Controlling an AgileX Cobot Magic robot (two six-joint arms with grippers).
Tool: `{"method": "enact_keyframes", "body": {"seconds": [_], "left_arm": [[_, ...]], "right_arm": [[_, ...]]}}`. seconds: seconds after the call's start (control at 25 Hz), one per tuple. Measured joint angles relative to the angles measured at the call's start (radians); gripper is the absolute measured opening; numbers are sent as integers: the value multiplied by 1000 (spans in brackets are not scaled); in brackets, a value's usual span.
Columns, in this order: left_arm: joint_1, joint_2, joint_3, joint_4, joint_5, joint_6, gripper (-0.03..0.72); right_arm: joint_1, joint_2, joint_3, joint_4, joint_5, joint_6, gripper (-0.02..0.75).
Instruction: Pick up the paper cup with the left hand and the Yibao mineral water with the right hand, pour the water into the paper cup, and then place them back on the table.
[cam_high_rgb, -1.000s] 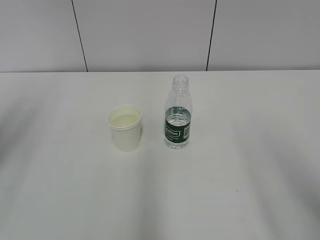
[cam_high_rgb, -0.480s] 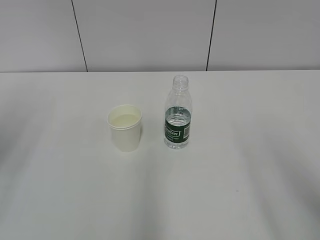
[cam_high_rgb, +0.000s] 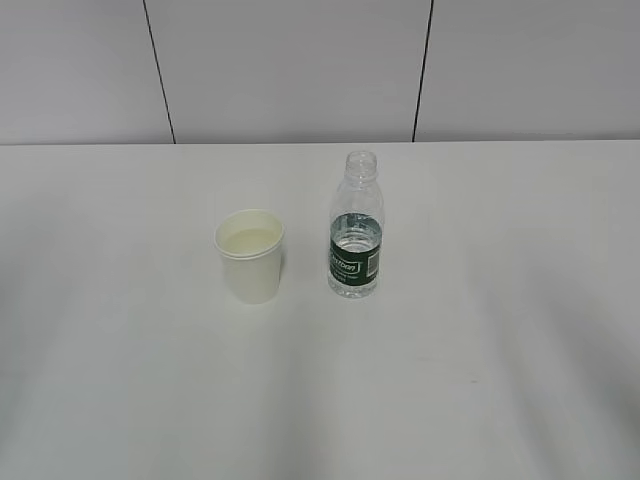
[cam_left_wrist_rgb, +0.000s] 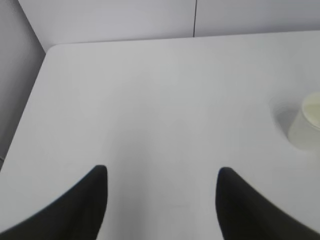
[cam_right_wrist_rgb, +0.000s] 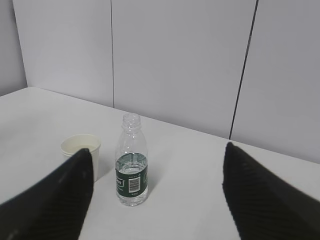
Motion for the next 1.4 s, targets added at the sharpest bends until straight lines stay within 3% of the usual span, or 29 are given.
{"method": "enact_keyframes", "body": {"seconds": [0.28,0.68,1.4], "left_arm": [[0,-233,1,-95,258,86,466],[0,-584,143,-154,340,89,466],[0,-599,195,-170,361,89,466]], "right_arm": [[0,0,0,0,0,0,592],[0,0,0,0,2,0,592],[0,0,0,0,2,0,592]]}}
